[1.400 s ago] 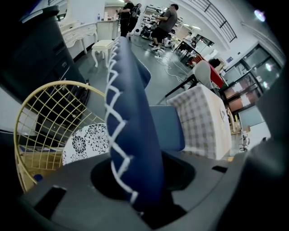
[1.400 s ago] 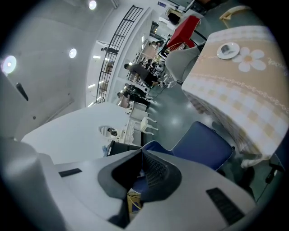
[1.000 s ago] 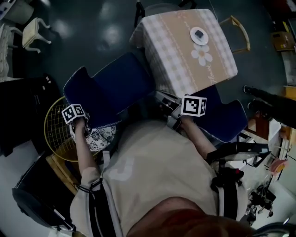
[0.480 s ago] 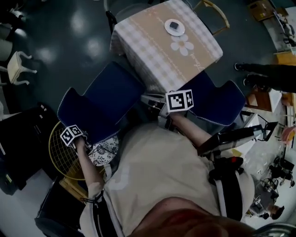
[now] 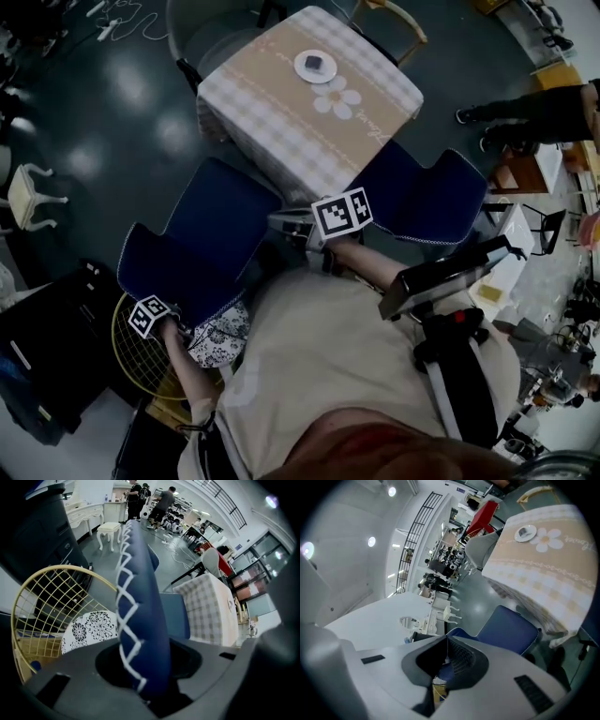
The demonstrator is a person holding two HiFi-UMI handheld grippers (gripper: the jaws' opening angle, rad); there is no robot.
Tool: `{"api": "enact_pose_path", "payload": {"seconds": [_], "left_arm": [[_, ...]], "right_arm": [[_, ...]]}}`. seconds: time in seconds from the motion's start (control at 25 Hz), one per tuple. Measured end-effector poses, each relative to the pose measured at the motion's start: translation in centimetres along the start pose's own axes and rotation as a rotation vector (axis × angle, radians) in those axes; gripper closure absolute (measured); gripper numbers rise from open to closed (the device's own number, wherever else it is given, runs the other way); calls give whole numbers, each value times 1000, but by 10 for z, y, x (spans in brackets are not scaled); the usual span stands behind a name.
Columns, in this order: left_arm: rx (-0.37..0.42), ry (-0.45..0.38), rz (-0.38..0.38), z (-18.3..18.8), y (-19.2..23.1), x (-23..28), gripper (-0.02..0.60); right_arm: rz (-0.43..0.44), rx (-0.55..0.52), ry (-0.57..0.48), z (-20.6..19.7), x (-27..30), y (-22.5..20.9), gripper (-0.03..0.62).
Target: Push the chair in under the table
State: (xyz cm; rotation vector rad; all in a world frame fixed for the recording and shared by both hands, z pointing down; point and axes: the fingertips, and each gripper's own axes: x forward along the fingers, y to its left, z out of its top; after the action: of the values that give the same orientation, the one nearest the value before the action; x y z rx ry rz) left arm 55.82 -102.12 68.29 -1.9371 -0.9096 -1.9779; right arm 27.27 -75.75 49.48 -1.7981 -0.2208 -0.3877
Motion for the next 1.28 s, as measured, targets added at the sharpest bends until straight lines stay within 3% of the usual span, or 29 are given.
{"api": "enact_pose_path", "payload": {"seconds": [0.44, 0.68, 1.0, 1.28], "left_arm": [[-7, -5, -14, 1, -16, -2, 433], [-12, -6, -9, 3, -4, 5, 433], [17, -13, -61, 3, -49, 12, 433], [25, -10, -43, 4, -54, 13, 433]], "right_arm": [[-7, 20, -29, 10, -19, -4, 582], [-11, 22, -21, 2, -7, -8, 582], [-9, 20, -24, 7, -21, -9, 582], [-17, 42, -59, 10, -31, -15, 582]]}}
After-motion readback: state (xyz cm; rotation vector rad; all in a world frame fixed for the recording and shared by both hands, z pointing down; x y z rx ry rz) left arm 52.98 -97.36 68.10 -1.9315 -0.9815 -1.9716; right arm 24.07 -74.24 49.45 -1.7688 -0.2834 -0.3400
